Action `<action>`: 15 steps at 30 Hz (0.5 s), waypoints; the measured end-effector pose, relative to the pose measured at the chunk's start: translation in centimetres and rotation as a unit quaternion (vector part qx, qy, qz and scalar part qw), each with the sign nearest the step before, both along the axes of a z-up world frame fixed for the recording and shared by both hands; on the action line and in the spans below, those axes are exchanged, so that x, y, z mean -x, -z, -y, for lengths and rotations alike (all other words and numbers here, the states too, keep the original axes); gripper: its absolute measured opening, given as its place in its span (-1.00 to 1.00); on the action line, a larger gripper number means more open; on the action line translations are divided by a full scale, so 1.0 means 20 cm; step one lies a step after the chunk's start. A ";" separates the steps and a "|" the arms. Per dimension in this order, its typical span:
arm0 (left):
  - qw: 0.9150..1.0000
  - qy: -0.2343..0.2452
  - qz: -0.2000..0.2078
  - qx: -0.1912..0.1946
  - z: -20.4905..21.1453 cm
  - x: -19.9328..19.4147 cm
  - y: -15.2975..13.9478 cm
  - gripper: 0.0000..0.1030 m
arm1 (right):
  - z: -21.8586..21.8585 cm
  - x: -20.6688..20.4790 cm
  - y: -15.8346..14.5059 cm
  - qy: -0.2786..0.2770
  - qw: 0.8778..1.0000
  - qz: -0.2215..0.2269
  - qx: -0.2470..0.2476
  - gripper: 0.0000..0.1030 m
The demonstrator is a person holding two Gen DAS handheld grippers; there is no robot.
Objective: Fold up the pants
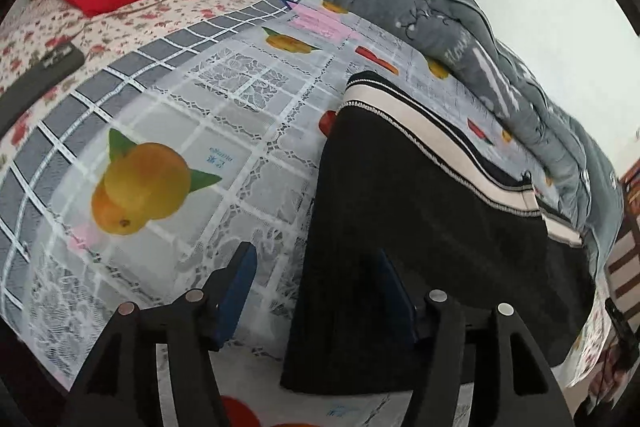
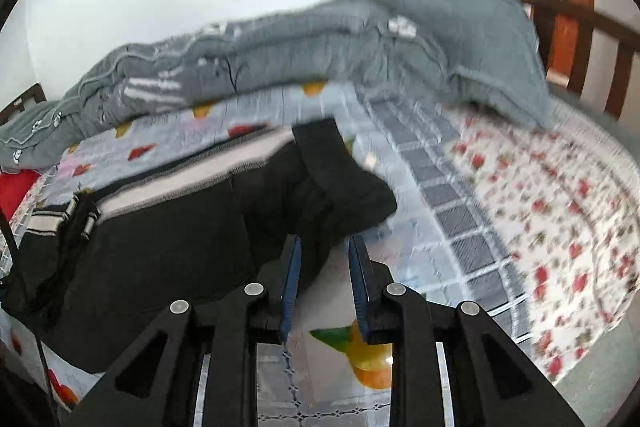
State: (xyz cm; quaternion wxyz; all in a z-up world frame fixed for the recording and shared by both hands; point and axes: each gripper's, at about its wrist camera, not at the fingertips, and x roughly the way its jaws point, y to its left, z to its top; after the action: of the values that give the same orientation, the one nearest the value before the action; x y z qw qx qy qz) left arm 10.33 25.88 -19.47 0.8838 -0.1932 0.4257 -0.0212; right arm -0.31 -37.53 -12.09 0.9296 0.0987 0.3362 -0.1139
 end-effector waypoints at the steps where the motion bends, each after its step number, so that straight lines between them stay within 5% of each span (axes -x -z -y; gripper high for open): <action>1: 1.000 -0.003 0.001 -0.001 0.01 -0.01 0.00 0.16 | -0.04 -0.02 -0.02 -0.012 1.000 0.000 -0.007 -0.53; 9: 0.998 -0.003 0.002 -0.064 0.15 0.02 0.01 0.34 | -0.63 -0.32 -0.02 -0.165 0.985 -0.021 -0.043 -0.43; 15: 0.998 0.012 0.018 -0.058 0.12 0.17 -0.02 0.37 | -1.04 -0.61 0.03 -0.256 0.964 -0.040 -0.053 -0.28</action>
State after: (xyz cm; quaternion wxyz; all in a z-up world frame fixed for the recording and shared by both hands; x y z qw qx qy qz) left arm 6.88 23.49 -19.15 0.9004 -0.1366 0.4128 -0.0105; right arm 11.86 -16.64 -12.76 0.9069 0.0537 0.3930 0.1421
